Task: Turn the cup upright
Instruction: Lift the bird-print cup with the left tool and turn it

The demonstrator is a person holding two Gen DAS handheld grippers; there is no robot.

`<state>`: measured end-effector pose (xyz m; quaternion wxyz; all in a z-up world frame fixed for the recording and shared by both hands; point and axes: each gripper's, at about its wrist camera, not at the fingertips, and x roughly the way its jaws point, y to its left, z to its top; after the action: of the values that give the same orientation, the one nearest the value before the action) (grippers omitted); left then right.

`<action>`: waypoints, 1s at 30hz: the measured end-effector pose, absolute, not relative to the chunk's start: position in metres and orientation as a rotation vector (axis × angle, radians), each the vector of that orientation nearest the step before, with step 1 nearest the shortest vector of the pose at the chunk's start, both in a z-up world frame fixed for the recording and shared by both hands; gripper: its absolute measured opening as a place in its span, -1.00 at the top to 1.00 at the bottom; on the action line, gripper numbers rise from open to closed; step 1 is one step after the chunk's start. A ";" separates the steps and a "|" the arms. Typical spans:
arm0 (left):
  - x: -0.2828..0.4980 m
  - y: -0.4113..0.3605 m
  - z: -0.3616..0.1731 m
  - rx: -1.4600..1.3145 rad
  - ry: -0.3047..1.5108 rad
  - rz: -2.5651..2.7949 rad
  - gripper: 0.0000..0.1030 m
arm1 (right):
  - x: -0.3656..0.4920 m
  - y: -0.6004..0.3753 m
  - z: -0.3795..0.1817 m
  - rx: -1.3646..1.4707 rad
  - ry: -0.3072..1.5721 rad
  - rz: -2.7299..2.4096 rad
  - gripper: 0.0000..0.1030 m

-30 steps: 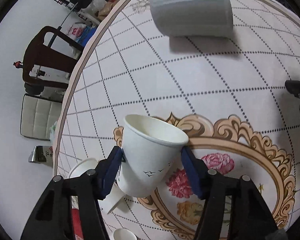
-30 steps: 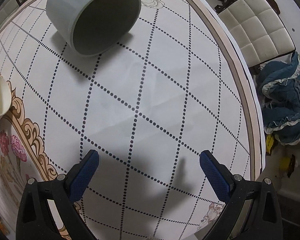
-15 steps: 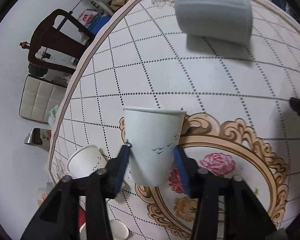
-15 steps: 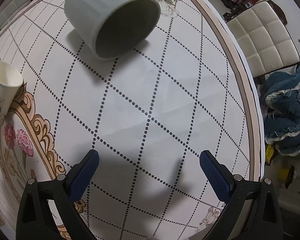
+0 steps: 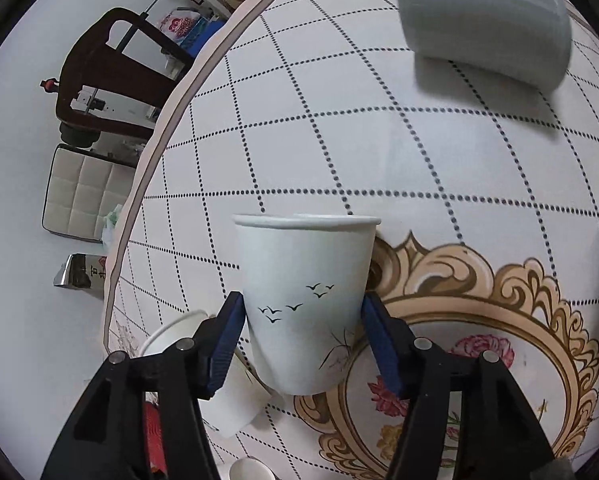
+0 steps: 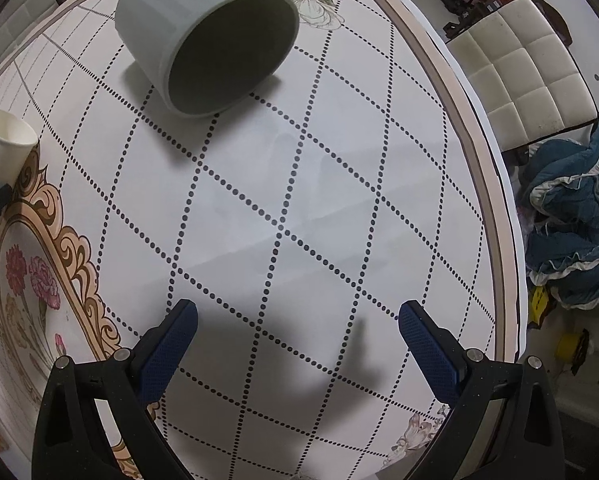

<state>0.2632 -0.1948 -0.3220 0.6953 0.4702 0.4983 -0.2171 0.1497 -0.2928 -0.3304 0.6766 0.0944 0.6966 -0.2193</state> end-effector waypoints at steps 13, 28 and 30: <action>0.266 -0.198 -0.302 0.911 1.164 -0.493 -0.09 | 0.145 -0.320 -0.331 0.243 1.552 -0.505 -0.97; 0.210 -0.119 -0.257 0.552 1.345 -0.346 -0.09 | 0.129 -0.277 -0.305 0.202 1.523 -0.428 -0.97; 0.197 -0.103 -0.258 0.469 1.395 -0.322 -0.09 | 0.124 -0.269 -0.299 0.188 1.517 -0.420 -0.97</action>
<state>0.1967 -0.1027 -0.2582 0.7295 0.2127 0.6333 -0.1464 0.1239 -0.2690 -0.2989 0.7018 0.0844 0.6817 -0.1888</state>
